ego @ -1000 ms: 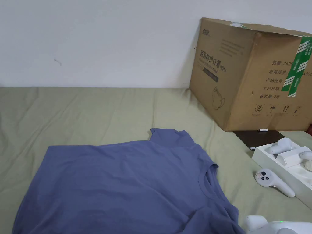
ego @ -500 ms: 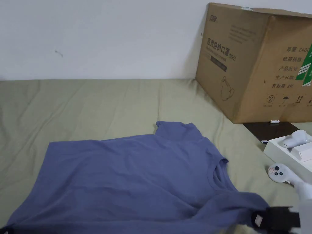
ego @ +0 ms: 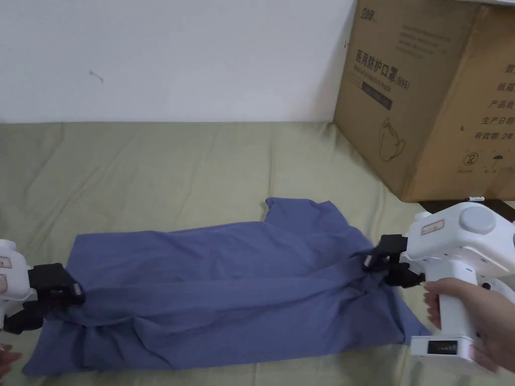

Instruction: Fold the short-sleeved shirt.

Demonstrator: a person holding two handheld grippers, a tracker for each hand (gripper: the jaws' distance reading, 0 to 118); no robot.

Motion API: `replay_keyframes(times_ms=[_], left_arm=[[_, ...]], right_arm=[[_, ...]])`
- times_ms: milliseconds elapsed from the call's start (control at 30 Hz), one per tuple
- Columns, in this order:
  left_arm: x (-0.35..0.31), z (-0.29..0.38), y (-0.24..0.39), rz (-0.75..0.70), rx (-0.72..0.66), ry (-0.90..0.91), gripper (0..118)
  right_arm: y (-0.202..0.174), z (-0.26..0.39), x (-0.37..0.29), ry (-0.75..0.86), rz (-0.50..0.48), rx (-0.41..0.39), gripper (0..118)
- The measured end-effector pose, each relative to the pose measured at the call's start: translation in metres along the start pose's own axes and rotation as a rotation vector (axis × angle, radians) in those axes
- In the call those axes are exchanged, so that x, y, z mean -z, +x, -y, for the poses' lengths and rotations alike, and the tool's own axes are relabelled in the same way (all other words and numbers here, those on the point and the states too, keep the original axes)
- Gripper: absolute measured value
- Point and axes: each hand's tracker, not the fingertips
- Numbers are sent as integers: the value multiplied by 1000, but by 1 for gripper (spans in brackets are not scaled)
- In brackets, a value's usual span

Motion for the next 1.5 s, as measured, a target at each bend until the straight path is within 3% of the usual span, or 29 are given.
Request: replay_keyframes(times_ms=[33,100,200,300,400,433,467,533,567,633,667,800,933,1000,1033,1100,1133,1267,1400,1500], left_arm=[[4,3,-1,12,-5,14,99],[2,8,1,51,12,63,100],[-24,27,9,96,82,193,100],[-70,61,23,111,232,442,100],[-120,120,34,79,341,749,94],[-133,139,32,83,357,836,86],[-145,157,32,95,372,888,62],[-160,185,36,54,375,953,8],[-165,197,35,8,383,986,0],[-180,215,31,41,346,1025,0],[-186,218,27,67,323,1033,0],[-192,191,30,-8,336,901,0],[-151,104,29,-9,317,344,0],[-112,72,23,-43,268,154,0],[-91,60,15,-57,247,114,9],[-55,46,2,-106,216,53,100],[-36,41,-3,-149,213,14,118],[17,39,-12,-279,341,-23,113],[61,48,-31,-289,295,-156,114],[58,51,-34,-256,277,-80,118]], right_arm=[[0,2,5,29,4,9,109],[1,9,-1,121,-22,38,109],[-3,28,-24,219,-53,12,109],[-14,61,-68,383,-94,-79,109],[-23,110,-118,591,-183,-223,105],[-28,129,-132,647,-188,-290,98],[-33,149,-145,711,-165,-338,75],[-41,183,-162,808,-75,-393,8],[-40,200,-169,856,-67,-382,3],[-35,213,-172,839,-167,-359,3],[-36,221,-176,829,-164,-347,3],[-33,221,-177,787,-185,-294,3],[-34,209,-173,722,-198,-282,3],[-34,207,-170,694,-219,-271,3],[-34,206,-168,682,-224,-271,3],[-35,204,-163,657,-237,-281,3],[-36,207,-161,643,-239,-289,3],[-37,210,-154,592,-232,-321,3],[-38,210,-149,564,-217,-344,3],[-36,205,-147,549,-207,-343,3]])
